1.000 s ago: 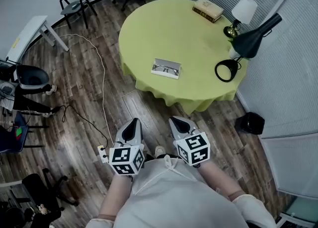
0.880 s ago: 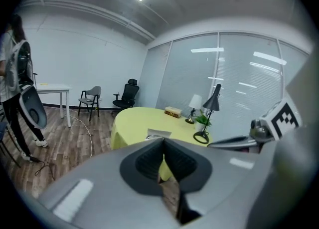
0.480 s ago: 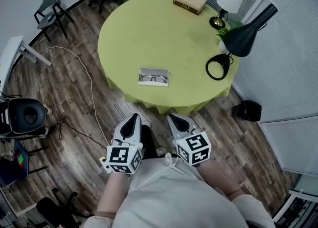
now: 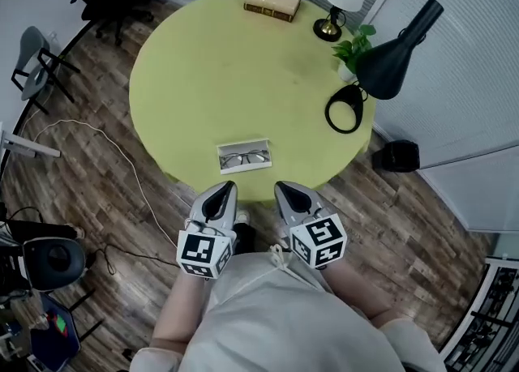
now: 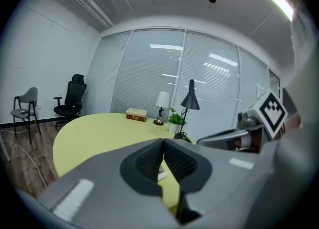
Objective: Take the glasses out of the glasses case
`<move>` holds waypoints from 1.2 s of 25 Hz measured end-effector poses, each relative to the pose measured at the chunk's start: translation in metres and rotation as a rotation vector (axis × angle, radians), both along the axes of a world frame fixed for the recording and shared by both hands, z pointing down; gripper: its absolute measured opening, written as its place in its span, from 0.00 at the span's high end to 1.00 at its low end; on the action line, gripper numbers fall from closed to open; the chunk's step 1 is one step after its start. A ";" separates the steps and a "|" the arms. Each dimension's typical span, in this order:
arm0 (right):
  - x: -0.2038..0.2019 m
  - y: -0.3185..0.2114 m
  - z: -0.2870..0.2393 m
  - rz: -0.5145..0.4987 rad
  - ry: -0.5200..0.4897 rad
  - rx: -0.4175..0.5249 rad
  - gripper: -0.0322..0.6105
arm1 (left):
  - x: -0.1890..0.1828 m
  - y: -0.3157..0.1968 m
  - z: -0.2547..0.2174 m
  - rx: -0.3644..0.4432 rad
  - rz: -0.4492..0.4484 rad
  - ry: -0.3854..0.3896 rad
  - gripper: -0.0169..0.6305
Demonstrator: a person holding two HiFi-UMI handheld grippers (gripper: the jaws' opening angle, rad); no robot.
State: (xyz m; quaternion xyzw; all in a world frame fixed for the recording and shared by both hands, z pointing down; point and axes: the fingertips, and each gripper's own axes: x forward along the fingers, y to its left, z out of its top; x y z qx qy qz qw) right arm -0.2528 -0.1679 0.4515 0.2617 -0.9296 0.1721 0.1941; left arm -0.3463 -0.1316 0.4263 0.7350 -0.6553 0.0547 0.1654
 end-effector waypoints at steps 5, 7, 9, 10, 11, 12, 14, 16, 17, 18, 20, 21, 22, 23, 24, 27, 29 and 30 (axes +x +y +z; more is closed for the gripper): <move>-0.021 -0.026 0.015 0.090 0.031 -0.024 0.95 | -0.027 -0.038 0.022 -0.025 0.119 -0.039 0.96; -0.026 -0.036 0.023 0.128 0.046 -0.040 0.95 | -0.032 -0.051 0.035 -0.025 0.184 -0.089 0.96; -0.029 -0.043 0.031 0.162 0.066 -0.063 0.95 | -0.033 -0.061 0.050 -0.039 0.256 -0.110 0.96; -0.031 -0.046 0.035 0.176 0.072 -0.074 0.95 | -0.034 -0.065 0.057 -0.051 0.284 -0.104 0.96; -0.032 -0.048 0.039 0.188 0.076 -0.082 0.95 | -0.036 -0.070 0.063 -0.062 0.304 -0.091 0.96; -0.034 -0.051 0.043 0.197 0.077 -0.087 0.95 | -0.038 -0.074 0.069 -0.072 0.318 -0.077 0.96; -0.038 -0.056 0.049 0.209 0.073 -0.086 0.95 | -0.040 -0.082 0.078 -0.082 0.336 -0.068 0.96; -0.041 -0.063 0.055 0.216 0.072 -0.078 0.95 | -0.040 -0.092 0.091 -0.098 0.361 -0.105 0.96; -0.043 -0.067 0.059 0.219 0.076 -0.076 0.95 | -0.039 -0.097 0.099 -0.118 0.381 -0.134 0.96; -0.044 -0.070 0.063 0.223 0.080 -0.079 0.95 | -0.038 -0.102 0.109 -0.145 0.408 -0.161 0.96; -0.046 -0.072 0.071 0.231 0.088 -0.094 0.95 | -0.036 -0.106 0.128 -0.215 0.469 -0.208 0.92; -0.047 -0.072 0.074 0.233 0.090 -0.102 0.95 | -0.035 -0.106 0.137 -0.249 0.498 -0.229 0.91; -0.046 -0.072 0.077 0.235 0.092 -0.108 0.95 | -0.034 -0.107 0.144 -0.280 0.525 -0.246 0.91; -0.046 -0.073 0.079 0.235 0.094 -0.113 0.95 | -0.032 -0.108 0.150 -0.306 0.551 -0.259 0.91; -0.045 -0.073 0.082 0.235 0.097 -0.119 0.95 | -0.030 -0.110 0.155 -0.328 0.577 -0.272 0.91; -0.039 -0.077 0.089 0.241 0.111 -0.138 0.95 | -0.022 -0.113 0.168 -0.383 0.656 -0.308 0.86; -0.035 -0.078 0.095 0.246 0.118 -0.153 0.95 | -0.016 -0.115 0.176 -0.421 0.700 -0.322 0.84; -0.034 -0.079 0.098 0.248 0.122 -0.160 0.95 | -0.014 -0.116 0.181 -0.441 0.721 -0.331 0.84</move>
